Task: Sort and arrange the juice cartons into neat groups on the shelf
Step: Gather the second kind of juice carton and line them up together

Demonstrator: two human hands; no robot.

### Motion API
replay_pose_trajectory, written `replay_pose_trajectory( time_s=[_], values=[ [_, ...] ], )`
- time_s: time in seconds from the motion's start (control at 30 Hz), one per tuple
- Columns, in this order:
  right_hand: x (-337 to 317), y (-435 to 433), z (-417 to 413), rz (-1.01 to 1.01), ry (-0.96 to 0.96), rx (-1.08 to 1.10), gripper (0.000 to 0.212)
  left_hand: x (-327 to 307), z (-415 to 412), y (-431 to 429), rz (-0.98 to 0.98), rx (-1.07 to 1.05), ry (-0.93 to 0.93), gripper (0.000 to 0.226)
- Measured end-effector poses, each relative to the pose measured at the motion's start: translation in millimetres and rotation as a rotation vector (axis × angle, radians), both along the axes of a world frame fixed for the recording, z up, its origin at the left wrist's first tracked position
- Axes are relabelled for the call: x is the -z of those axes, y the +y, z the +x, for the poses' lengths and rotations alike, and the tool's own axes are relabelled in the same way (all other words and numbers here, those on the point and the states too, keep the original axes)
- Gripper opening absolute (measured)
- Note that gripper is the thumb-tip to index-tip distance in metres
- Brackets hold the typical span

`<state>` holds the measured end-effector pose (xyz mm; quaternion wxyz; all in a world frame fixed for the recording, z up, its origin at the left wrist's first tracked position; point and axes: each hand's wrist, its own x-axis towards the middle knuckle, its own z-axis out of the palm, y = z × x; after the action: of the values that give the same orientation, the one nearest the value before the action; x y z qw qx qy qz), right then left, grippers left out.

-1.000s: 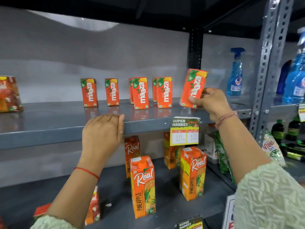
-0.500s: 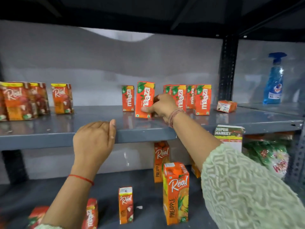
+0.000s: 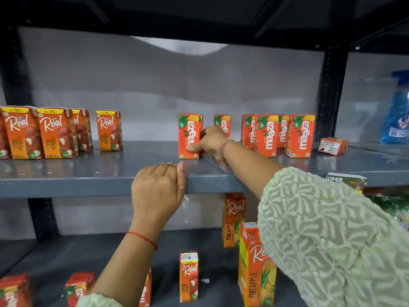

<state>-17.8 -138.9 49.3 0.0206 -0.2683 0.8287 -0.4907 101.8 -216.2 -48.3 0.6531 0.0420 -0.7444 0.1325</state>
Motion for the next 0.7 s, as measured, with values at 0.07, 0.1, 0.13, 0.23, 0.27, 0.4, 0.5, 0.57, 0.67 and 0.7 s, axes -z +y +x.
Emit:
replay_pose_trajectory(
  time_s=[0.07, 0.1, 0.13, 0.23, 0.27, 0.4, 0.5, 0.57, 0.67, 0.7],
  values=[
    [1.0, -0.6, 0.2, 0.015, 0.010, -0.006, 0.050, 0.2, -0.7, 0.8, -0.008, 0.005, 0.017, 0.061],
    [1.7, -1.0, 0.9, 0.025, 0.018, -0.002, 0.050, -0.1, -0.2, 1.4, -0.004, 0.008, 0.014, 0.063],
    [2.3, -1.4, 1.0, 0.032, 0.030, 0.004, 0.050, -0.3, -0.1, 2.0, -0.002, 0.011, 0.012, 0.063],
    [2.7, -1.7, 1.0, 0.059, 0.047, 0.009, 0.053, -0.9, 1.3, 2.5, 0.010, -0.002, -0.004, 0.060],
    [3.0, -2.0, 0.3, 0.065, 0.035, 0.002, 0.053, -1.1, 2.1, 2.7, 0.014, -0.011, -0.015, 0.056],
    [5.0, -3.3, -4.5, 0.110, 0.026, 0.007, 0.049, -0.9, 2.2, 2.2, 0.019, -0.019, -0.032, 0.052],
    [5.1, -4.1, -4.6, 0.140, 0.066, 0.024, 0.051, -0.6, 1.4, 2.7, 0.013, 0.007, -0.016, 0.063],
    [4.9, -5.3, -6.0, 0.156, 0.075, 0.021, 0.053, -0.5, 0.8, 3.0, 0.011, 0.013, -0.009, 0.065],
    [5.4, -6.1, -8.1, 0.188, 0.104, 0.027, 0.050, -0.2, 0.6, 3.2, 0.012, 0.016, -0.008, 0.063],
    [5.2, -6.3, -8.2, 0.196, 0.114, 0.032, 0.050, -0.1, 1.0, 3.2, 0.015, 0.012, -0.008, 0.062]
  ],
)
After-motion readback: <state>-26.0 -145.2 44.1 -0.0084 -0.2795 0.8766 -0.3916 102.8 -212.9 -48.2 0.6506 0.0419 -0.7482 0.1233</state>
